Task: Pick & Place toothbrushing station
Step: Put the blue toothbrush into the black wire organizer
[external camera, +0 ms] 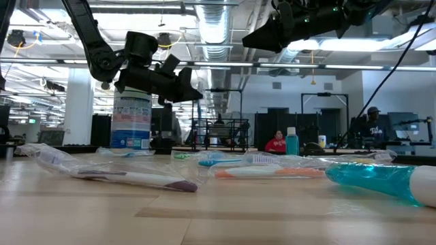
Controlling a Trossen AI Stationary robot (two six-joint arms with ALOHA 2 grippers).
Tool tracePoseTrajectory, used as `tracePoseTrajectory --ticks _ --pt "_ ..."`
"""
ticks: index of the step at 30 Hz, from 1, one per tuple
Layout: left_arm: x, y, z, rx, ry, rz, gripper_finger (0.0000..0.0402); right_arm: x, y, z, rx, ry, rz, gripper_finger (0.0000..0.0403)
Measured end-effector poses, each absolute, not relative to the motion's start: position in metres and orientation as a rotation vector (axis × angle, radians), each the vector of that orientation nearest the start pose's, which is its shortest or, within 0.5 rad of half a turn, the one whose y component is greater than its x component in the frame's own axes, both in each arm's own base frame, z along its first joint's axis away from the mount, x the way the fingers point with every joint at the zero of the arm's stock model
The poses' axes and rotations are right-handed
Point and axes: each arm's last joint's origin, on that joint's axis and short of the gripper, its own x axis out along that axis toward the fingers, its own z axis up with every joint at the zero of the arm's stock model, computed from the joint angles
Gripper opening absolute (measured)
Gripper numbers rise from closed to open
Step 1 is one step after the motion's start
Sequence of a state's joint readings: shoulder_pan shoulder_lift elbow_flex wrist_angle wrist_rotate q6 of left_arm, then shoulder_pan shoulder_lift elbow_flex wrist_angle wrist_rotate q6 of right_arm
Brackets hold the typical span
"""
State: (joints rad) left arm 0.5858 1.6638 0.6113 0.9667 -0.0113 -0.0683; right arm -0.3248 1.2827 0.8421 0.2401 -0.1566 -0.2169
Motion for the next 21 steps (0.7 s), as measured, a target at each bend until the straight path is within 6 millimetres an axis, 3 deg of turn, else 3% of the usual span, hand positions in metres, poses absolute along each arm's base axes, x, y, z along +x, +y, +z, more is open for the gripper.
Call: tracePoseTrajectory --ticks 21 --pt "0.2621 0.1732 0.1732 -0.121 0.073 0.609 0.0014 0.2731 -0.0872 0.2872 -0.168 0.212 -0.146 0.0123"
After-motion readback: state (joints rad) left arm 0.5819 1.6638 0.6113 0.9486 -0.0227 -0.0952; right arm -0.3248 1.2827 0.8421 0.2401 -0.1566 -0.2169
